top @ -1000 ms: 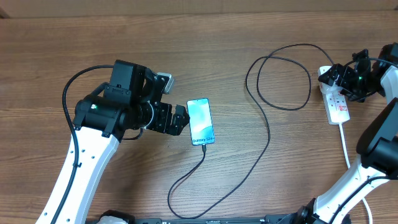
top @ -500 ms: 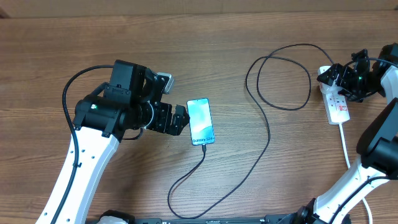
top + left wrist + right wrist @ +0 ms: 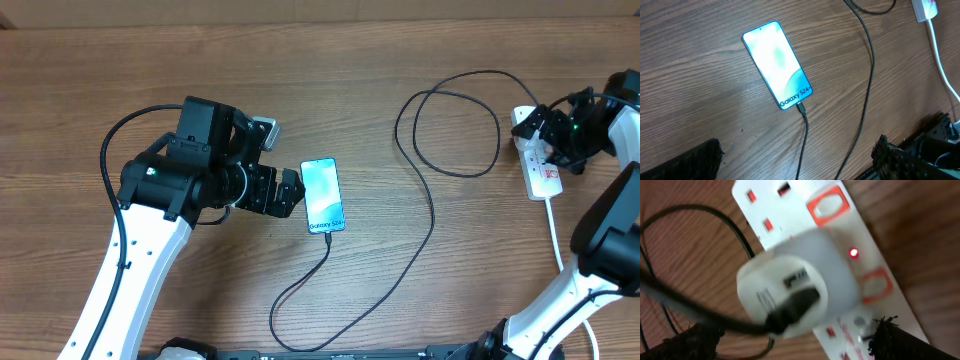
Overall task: Plug charger to phone and switch on socket
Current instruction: 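Lift the right gripper away from the power strip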
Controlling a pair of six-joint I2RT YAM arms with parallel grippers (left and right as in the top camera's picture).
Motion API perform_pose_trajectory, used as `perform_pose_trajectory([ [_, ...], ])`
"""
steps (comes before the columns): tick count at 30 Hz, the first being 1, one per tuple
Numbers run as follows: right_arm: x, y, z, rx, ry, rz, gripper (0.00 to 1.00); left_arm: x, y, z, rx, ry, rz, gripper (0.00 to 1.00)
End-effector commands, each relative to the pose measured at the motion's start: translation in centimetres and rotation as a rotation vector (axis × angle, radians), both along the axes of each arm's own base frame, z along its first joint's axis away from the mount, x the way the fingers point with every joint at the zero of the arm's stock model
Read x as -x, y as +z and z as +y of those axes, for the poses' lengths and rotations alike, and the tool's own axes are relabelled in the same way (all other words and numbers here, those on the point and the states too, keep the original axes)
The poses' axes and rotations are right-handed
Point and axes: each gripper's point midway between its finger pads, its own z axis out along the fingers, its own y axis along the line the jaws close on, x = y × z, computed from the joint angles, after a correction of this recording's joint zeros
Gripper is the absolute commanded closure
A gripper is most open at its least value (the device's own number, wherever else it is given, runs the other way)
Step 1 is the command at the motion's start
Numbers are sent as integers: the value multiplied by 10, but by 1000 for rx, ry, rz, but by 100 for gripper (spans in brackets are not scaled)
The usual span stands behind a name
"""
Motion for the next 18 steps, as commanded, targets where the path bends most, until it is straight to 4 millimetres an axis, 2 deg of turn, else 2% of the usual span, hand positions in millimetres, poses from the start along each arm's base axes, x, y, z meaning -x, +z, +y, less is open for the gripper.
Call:
perform_pose_trajectory([
  [1, 2, 62, -6, 91, -51, -94, 0, 2, 11, -5, 18, -33, -38, 0],
  [4, 16, 103, -2, 155, -71, -133, 0, 2, 11, -4, 18, -32, -38, 1],
  [7, 32, 135, 3, 201, -120, -147, 0, 2, 11, -5, 18, -33, -38, 1],
  [13, 58, 206, 29, 227, -173, -290, 0, 2, 11, -5, 18, -33, -38, 0],
  [14, 66, 225, 35, 246, -191, -338, 0, 2, 11, -5, 18, -33, -38, 1],
  [18, 84, 258, 44, 279, -202, -427, 0, 2, 11, -5, 18, -33, -38, 0],
])
